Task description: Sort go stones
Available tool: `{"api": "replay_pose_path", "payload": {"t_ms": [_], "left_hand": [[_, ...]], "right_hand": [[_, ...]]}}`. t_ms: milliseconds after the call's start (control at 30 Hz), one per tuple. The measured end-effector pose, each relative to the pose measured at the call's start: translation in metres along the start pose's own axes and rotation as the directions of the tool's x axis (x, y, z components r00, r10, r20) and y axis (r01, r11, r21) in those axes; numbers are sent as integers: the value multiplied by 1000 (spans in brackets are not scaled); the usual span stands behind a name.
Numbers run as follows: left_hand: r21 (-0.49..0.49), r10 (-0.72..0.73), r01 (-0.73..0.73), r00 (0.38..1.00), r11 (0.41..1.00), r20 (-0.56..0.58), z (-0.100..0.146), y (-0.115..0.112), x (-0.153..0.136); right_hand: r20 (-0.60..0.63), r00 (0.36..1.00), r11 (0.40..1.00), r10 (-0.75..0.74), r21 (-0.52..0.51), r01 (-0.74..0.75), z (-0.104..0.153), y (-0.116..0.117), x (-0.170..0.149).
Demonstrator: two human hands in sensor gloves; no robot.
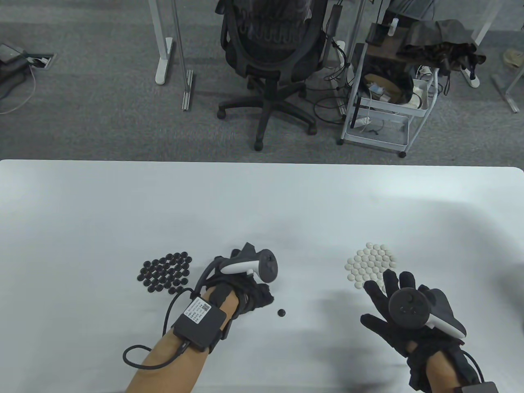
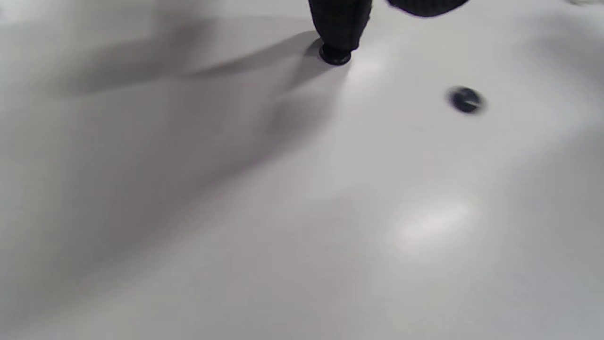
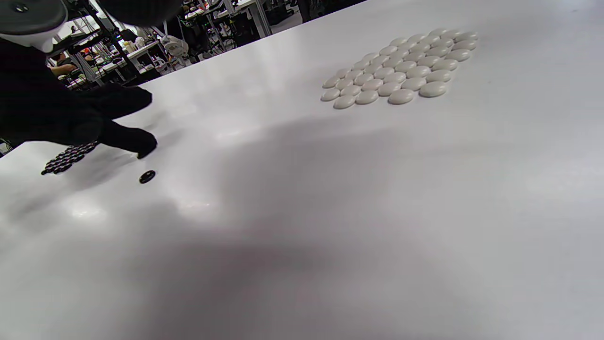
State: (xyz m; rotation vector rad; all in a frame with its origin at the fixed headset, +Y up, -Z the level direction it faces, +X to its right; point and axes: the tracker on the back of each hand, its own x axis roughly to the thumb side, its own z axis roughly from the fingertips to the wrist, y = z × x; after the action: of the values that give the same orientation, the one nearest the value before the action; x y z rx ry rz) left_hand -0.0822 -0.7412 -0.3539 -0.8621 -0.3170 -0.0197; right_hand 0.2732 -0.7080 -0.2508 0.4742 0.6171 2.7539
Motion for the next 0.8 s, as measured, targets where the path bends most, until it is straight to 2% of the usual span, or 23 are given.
{"api": "replay_pose_path", "payload": {"t_ms": [167, 267, 367, 633, 800], "left_hand": [[18, 159, -158, 970, 987, -185, 5, 13, -65], [25, 197, -197, 953, 980, -230, 10, 11, -84], [35, 188, -186, 941, 982, -280, 14, 9, -97], [56, 207, -199, 923, 978, -325, 21, 2, -113], [73, 236, -225, 921, 972, -311, 27, 3, -118]], "right_hand": [[3, 1000, 1000, 2, -2, -2, 0, 0, 1], [2, 1000, 1000, -3, 0, 3, 0, 0, -1], [0, 1000, 1000, -2, 4, 2, 0, 0, -1], [-1, 1000, 1000, -1, 6, 1, -1, 0, 0], [1, 1000, 1000, -1, 7, 1, -1, 0, 0]]}}
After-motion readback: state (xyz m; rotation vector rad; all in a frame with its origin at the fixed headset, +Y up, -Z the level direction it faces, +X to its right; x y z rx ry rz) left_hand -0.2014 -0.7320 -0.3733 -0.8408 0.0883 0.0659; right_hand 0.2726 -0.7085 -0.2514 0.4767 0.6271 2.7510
